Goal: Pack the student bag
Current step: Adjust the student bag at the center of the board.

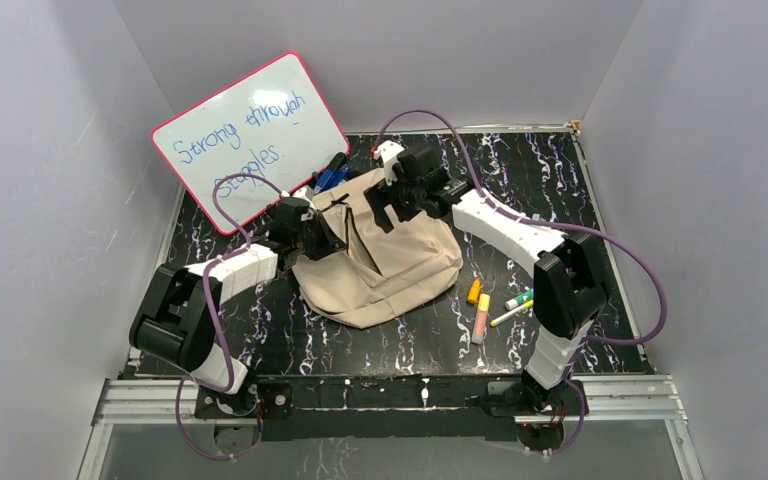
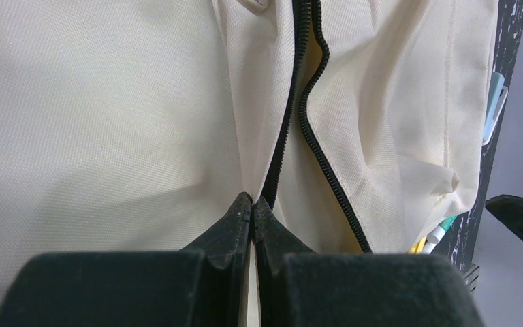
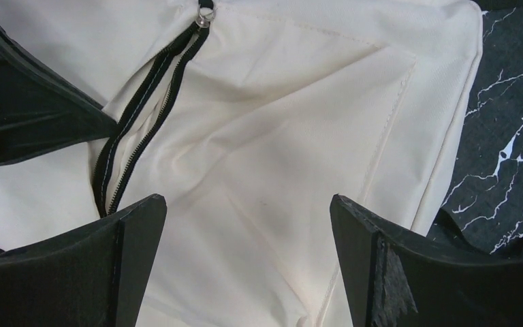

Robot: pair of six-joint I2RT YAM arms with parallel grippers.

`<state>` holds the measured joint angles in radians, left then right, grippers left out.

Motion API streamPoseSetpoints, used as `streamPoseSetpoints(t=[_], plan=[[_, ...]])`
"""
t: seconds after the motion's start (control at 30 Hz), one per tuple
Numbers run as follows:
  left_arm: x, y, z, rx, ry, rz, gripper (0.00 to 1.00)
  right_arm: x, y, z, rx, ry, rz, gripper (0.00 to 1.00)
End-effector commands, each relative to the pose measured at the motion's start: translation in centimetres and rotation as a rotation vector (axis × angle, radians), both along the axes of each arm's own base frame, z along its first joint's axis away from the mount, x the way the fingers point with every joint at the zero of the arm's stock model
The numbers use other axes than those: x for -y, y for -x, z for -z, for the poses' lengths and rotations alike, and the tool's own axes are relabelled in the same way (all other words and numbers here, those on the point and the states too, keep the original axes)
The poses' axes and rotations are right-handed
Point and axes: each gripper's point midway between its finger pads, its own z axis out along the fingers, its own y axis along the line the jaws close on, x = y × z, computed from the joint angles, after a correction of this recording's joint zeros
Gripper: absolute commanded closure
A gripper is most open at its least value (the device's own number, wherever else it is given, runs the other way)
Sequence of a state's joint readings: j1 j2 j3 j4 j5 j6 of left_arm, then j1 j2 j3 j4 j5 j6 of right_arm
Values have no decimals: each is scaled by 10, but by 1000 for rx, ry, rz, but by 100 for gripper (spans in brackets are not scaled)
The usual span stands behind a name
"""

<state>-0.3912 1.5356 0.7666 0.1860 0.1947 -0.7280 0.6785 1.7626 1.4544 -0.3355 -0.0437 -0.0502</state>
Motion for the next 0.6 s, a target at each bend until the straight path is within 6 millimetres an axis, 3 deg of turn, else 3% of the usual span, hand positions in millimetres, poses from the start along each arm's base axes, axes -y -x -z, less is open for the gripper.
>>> streamPoseSetpoints(t=[0.0, 0.23, 0.4, 0.57], plan=[[-1, 5, -6, 5, 14, 6, 100, -12, 11, -7, 51, 36, -6, 1], [-1, 7, -3, -1, 26, -2, 100, -41, 31, 5, 217, 156, -9, 1], [-2, 9, -1, -5, 27, -1, 100, -41, 23, 22, 297, 223, 18, 4], [-3, 10, -2, -2, 22, -5, 100, -28, 11, 32, 384, 325, 74, 9]])
